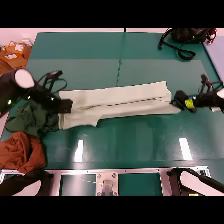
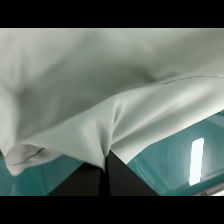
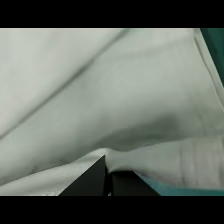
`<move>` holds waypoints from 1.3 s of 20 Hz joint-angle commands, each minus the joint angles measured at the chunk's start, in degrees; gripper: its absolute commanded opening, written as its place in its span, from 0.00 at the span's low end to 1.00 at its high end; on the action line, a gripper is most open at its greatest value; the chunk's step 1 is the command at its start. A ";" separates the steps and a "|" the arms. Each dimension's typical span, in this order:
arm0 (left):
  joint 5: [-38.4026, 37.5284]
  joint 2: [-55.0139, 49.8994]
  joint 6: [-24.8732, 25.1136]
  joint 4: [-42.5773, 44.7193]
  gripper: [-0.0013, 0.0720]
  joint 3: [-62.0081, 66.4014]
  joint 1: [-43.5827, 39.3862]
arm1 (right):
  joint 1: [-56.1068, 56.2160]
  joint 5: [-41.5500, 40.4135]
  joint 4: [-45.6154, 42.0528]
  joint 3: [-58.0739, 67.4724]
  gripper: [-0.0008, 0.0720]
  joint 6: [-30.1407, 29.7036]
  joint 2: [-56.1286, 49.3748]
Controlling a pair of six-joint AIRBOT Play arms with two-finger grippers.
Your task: Fold the shirts.
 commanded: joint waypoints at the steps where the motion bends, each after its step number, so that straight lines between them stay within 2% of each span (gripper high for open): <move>1: 1.11 -10.60 -0.04 2.99 0.05 12.13 0.02 | 4.31 -2.40 1.07 11.87 0.03 0.33 -10.43; 5: 1.62 -22.21 -0.42 5.35 0.05 24.00 0.09 | 6.27 -2.75 2.03 22.49 0.03 0.31 -23.98; 7: 4.76 -27.32 -0.11 5.18 0.05 27.80 0.09 | 6.67 -4.48 3.56 25.99 0.06 0.28 -29.51; 9: 11.76 -30.64 -1.36 5.22 0.74 30.01 0.09 | 6.69 -8.52 5.75 29.09 0.44 0.28 -34.18; 10: 14.93 -31.32 -2.99 6.16 0.77 31.04 0.09 | 6.23 -8.74 6.10 31.34 0.53 0.28 -35.91; 12: 16.68 -31.34 -6.12 10.43 0.77 34.16 0.48 | 4.35 -5.77 5.95 35.78 0.55 -0.66 -36.79; 14: 11.87 -31.34 -6.54 11.58 0.77 38.77 2.34 | 1.05 1.20 5.92 40.06 0.55 -4.28 -36.79; 16: 5.35 -31.06 -6.51 11.32 0.77 41.77 3.87 | -3.06 6.84 5.88 41.72 0.63 -6.78 -36.83; 17: 2.25 -31.04 -6.43 11.32 0.67 42.53 4.26 | -5.14 9.14 5.92 41.72 0.68 -7.80 -37.16; 18: -0.66 -30.99 -5.90 11.39 0.38 42.75 4.24 | -6.88 11.65 5.95 41.72 0.73 -8.59 -37.97; 19: -2.95 -31.01 -4.44 11.28 0.16 42.73 4.24 | -8.37 14.47 5.95 41.72 0.76 -10.19 -39.23; 20: -5.01 -31.06 -3.91 10.88 0.09 42.73 4.24 | -9.42 16.92 5.97 41.72 0.82 -11.65 -40.59; 21: -6.10 -31.06 -3.91 9.81 0.09 42.73 4.24 | -10.25 19.26 5.99 41.72 0.89 -13.33 -42.18; 23: -6.54 -31.06 -3.93 7.80 0.09 42.73 4.24 | -10.64 22.36 7.06 41.72 0.89 -15.96 -45.18; 26: -6.10 -31.06 -3.93 5.33 0.09 42.73 4.24 | -9.09 24.33 13.62 41.72 0.89 -18.69 -48.81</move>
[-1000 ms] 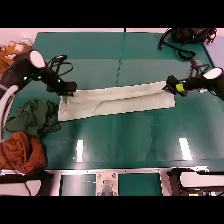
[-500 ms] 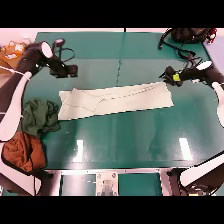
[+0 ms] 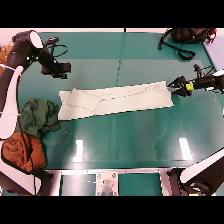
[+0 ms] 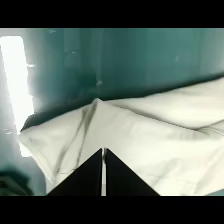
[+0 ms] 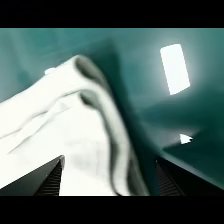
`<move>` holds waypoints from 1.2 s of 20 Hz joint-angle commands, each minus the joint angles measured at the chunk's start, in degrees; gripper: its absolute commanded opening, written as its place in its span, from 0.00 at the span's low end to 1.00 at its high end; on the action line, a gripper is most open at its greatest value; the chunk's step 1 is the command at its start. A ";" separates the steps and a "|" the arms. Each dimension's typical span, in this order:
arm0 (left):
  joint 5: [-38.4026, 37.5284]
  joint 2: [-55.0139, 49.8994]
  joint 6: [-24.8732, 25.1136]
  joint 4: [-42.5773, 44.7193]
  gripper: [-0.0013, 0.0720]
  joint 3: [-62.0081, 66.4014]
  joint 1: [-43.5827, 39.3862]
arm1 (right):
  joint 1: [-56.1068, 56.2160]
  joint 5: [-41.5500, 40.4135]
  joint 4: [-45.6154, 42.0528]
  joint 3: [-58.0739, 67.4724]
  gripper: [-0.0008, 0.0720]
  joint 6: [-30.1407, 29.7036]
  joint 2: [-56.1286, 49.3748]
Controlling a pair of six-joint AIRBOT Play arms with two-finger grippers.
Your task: Fold the shirts.
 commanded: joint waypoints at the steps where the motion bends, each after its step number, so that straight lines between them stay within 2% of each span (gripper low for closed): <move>1: -1.27 -0.04 0.28 -2.84 0.09 0.22 0.15 | 1.49 4.04 3.54 0.02 0.88 -3.56 -4.20; 5: -1.40 -0.07 0.48 -5.88 0.09 0.22 0.04 | 5.29 6.64 0.57 0.04 0.85 -4.83 -4.87; 6: -1.42 -0.07 0.48 -6.58 0.09 0.22 0.04 | 5.44 7.08 0.44 0.04 0.74 -4.85 -4.87; 7: -1.42 -0.07 1.05 -7.48 0.09 0.22 -0.04 | 5.38 7.58 0.48 0.24 0.44 -5.18 -4.85; 8: -1.44 -0.09 2.29 -8.07 0.05 0.22 -0.44 | 5.14 8.41 0.50 0.79 0.20 -6.14 -4.85; 9: -1.31 -0.20 2.86 -8.00 0.05 0.09 -1.36 | 5.01 9.51 0.61 1.60 0.03 -6.12 -4.74; 12: 1.20 -2.10 2.89 -8.17 0.05 -0.35 -6.56 | 4.98 11.06 0.68 3.63 0.03 -6.08 -1.97; 14: 6.03 -5.07 2.91 -9.46 0.05 -0.35 -11.74 | 4.98 11.45 0.24 3.61 0.03 -5.62 2.99; 19: 24.63 -14.95 7.52 -24.22 0.05 0.07 -25.35 | 5.27 14.99 -0.72 3.61 0.03 0.46 19.69; 21: 32.24 -17.81 7.74 -27.98 0.05 0.39 -29.73 | 6.21 18.95 -0.39 3.61 0.03 3.13 25.70; 24: 38.03 -21.68 11.19 -38.53 0.05 1.99 -34.32 | 8.11 20.90 -0.50 3.61 0.03 6.29 31.61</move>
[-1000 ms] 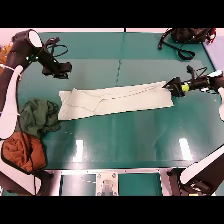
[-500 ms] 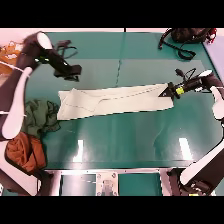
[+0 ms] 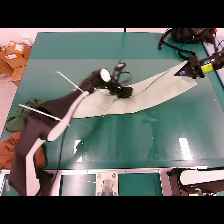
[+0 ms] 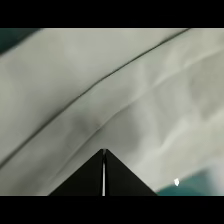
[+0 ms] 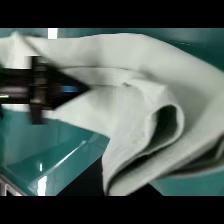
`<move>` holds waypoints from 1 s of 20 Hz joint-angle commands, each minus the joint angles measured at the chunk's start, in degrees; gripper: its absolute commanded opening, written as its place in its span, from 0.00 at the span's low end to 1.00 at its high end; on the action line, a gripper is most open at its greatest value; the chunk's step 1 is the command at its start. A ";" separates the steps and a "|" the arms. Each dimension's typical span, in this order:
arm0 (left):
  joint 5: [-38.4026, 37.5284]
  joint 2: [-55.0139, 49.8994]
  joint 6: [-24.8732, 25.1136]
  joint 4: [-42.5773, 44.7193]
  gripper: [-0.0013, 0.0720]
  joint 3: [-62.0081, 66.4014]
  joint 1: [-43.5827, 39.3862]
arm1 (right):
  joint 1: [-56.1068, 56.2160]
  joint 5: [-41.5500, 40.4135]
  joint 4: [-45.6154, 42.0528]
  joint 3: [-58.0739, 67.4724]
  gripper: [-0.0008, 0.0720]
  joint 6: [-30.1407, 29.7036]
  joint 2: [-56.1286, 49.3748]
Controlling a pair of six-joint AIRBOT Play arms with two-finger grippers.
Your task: Fold the shirts.
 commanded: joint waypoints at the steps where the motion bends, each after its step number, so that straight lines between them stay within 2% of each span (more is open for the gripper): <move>1: 9.60 -5.44 3.80 -13.53 0.05 2.49 -6.10 | 1.88 2.51 -0.20 0.07 0.03 5.40 7.02; 4: 9.07 -9.11 3.76 -18.12 0.05 6.03 -8.24 | 3.41 3.54 -0.28 -0.11 0.03 6.21 7.32; 7: 6.82 -8.96 3.76 -18.29 0.05 6.32 -7.15 | 3.85 3.34 -0.85 -1.16 0.03 6.80 7.32; 9: 1.20 -7.74 3.78 -18.21 0.05 6.54 -4.35 | 4.11 3.37 -0.85 -2.25 0.03 6.95 7.32; 12: -12.74 -4.83 4.26 -17.64 0.05 7.78 2.73 | 5.68 3.34 -0.61 -3.10 0.03 7.69 7.32; 16: -29.11 2.73 4.79 -13.62 0.05 7.78 15.52 | 12.02 1.92 -0.59 -3.08 0.03 12.17 7.54; 20: -36.24 9.07 4.79 -12.61 0.05 7.78 27.47 | 23.04 -5.05 -0.66 -3.10 0.03 18.97 7.52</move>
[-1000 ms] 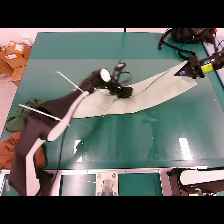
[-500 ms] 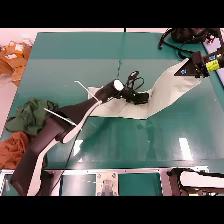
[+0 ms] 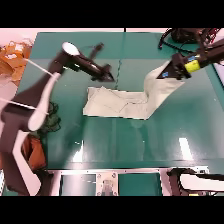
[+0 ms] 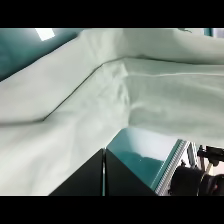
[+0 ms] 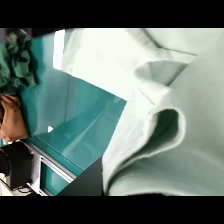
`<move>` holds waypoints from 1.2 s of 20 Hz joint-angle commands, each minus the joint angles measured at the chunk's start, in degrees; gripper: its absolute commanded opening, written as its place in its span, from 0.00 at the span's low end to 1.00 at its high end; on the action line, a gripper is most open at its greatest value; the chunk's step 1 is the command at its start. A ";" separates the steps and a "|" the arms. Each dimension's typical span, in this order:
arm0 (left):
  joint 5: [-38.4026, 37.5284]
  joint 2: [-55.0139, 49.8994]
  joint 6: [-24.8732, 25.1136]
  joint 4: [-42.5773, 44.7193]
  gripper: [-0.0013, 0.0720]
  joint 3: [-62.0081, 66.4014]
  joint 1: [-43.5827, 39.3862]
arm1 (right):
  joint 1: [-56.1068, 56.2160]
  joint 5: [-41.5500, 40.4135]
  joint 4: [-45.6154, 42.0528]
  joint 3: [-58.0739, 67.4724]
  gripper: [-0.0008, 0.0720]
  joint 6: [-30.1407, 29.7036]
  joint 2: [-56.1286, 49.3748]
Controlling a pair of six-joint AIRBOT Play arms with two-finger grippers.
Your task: Fold the shirts.
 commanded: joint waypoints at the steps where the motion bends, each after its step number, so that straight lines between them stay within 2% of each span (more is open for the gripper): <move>1: -8.83 5.18 0.15 0.94 0.05 0.13 10.38 | 9.99 -7.87 -0.04 -0.02 0.03 6.58 -0.11; 5: -11.58 6.82 0.20 0.76 0.05 0.24 18.14 | 23.74 -22.01 -1.01 -0.72 0.03 10.43 -3.65; 8: -12.48 6.84 1.31 0.76 0.05 0.24 21.53 | 34.69 -35.91 -6.40 -3.28 0.05 13.77 -11.30; 10: -12.55 6.84 1.97 0.79 0.05 0.24 22.77 | 40.89 -48.26 -6.47 -3.89 0.54 14.38 -18.16; 12: -12.59 6.84 2.16 0.79 0.05 0.24 23.06 | 43.95 -56.74 -6.12 -3.87 0.64 16.83 -22.38; 13: -12.59 6.84 2.19 0.79 0.05 0.24 23.04 | 43.56 -56.83 -6.16 -3.87 0.69 17.35 -22.71; 14: -12.61 6.84 2.19 0.79 0.05 0.24 23.04 | 41.94 -55.30 -6.54 -3.87 0.69 17.35 -22.14; 19: -12.48 6.84 2.34 0.81 0.05 0.24 23.04 | 24.92 -37.24 -15.02 -3.89 0.69 16.35 -14.80; 22: -12.09 6.84 2.32 0.83 0.05 0.24 23.04 | 15.06 -26.91 -20.33 -4.48 0.69 11.08 -12.02; 24: -12.11 6.84 2.29 0.81 0.05 0.24 23.04 | 9.73 -23.34 -20.28 -7.21 0.69 7.56 -11.96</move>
